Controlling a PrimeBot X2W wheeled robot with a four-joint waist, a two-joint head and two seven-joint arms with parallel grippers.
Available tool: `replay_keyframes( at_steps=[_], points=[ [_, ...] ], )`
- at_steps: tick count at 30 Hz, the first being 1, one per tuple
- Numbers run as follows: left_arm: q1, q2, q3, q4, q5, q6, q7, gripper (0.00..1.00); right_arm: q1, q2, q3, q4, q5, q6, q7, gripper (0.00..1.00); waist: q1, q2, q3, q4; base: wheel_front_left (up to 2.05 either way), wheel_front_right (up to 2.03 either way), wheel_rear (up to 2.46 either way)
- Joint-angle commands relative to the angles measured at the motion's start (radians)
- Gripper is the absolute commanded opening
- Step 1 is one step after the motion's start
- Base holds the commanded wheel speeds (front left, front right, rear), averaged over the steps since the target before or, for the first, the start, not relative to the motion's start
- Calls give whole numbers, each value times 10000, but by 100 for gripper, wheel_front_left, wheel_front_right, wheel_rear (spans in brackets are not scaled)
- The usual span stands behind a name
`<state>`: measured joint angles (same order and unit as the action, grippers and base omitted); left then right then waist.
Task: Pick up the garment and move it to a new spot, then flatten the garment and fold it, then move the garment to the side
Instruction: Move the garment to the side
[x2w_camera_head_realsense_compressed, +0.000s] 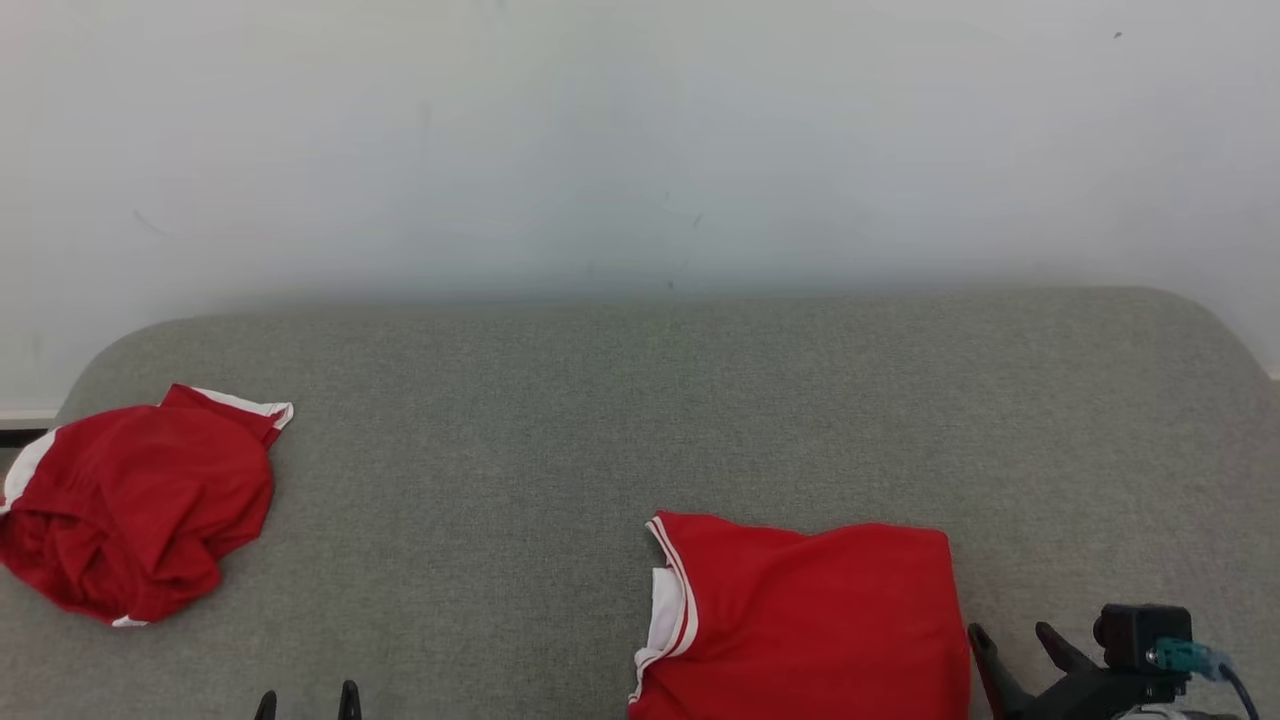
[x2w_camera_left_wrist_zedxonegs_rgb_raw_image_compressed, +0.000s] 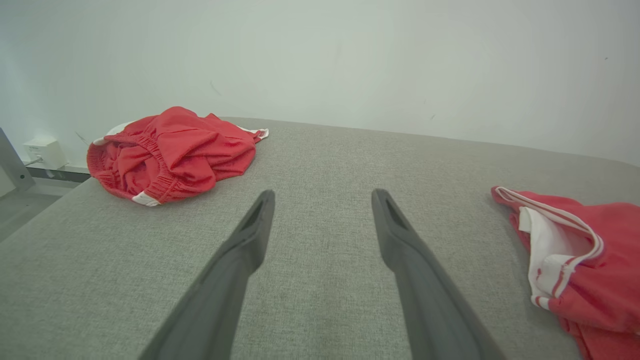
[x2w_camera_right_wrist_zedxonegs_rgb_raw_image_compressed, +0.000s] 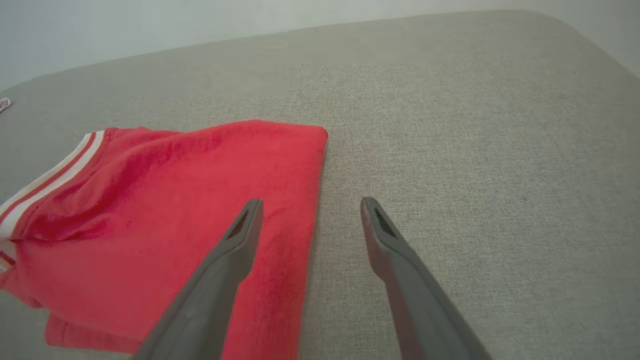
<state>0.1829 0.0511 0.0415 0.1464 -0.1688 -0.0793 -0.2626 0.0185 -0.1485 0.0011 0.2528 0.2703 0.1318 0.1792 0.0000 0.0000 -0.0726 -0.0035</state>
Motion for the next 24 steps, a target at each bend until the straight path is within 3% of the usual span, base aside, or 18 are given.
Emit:
replay_keyframes(
  at_steps=[1,7,14,24],
  points=[
    [-3,-14,-26,9,-28,-12,-28,100,-125,-110,-16,-164,152,-26,532,100,0,0,58,114,0,0,0],
    [-25,-15,-178,-7,-118,36,-28,100,-212,189,-839,-708,331,-25,3599,100,0,0,186,477,0,0,0],
    [-194,-14,-373,-26,-128,22,-28,100,-382,532,-1609,-1466,-305,-25,5907,100,0,0,478,1048,0,0,0],
    [-588,-14,-647,-94,-79,-61,-28,100,-842,722,-2181,-1291,-1190,-25,6754,100,0,0,1263,1662,0,0,0]
  ],
)
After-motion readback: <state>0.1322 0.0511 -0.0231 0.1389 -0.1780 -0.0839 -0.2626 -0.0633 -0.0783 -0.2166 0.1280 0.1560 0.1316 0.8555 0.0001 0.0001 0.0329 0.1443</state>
